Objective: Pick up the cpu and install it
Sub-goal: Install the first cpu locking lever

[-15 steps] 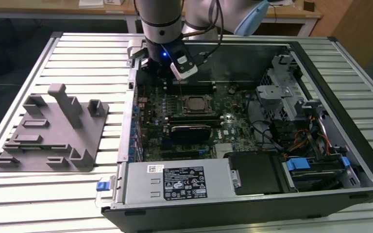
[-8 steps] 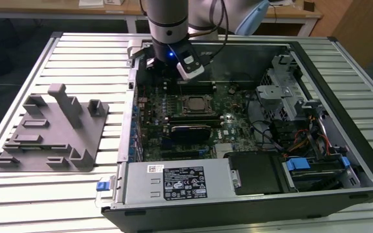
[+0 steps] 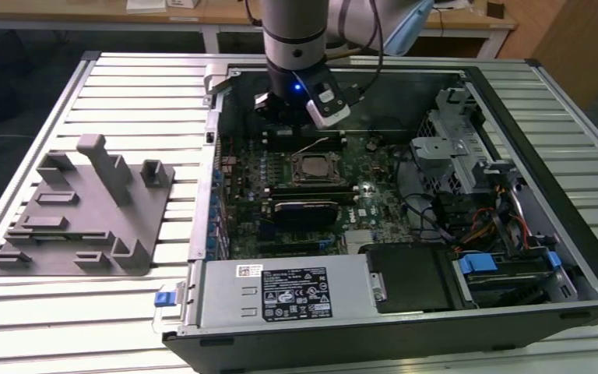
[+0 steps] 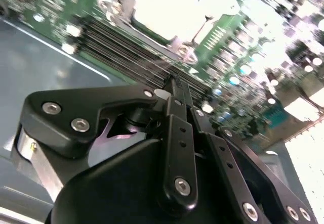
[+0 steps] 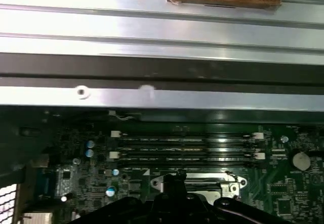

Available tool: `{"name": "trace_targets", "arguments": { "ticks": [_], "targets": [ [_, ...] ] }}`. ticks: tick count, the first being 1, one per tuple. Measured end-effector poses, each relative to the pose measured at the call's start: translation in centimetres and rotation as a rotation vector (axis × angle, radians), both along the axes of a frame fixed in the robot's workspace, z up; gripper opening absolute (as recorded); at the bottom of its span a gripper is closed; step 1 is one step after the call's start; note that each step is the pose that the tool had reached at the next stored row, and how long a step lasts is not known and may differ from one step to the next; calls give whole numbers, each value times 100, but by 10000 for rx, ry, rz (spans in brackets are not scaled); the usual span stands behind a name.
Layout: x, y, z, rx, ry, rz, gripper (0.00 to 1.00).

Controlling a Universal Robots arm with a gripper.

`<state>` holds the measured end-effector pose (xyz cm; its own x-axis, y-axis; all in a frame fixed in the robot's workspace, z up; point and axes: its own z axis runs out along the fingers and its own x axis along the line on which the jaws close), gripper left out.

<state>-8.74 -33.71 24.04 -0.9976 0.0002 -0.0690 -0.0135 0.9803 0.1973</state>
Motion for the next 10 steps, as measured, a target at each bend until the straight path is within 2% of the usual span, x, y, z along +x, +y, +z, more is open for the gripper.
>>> {"name": "trace_targets", "arguments": {
  "ticks": [3,10],
  "targets": [
    [64,0,0,0,0,-2,11],
    [68,0,-4,-15,-1,-99,11]
  ]
}}
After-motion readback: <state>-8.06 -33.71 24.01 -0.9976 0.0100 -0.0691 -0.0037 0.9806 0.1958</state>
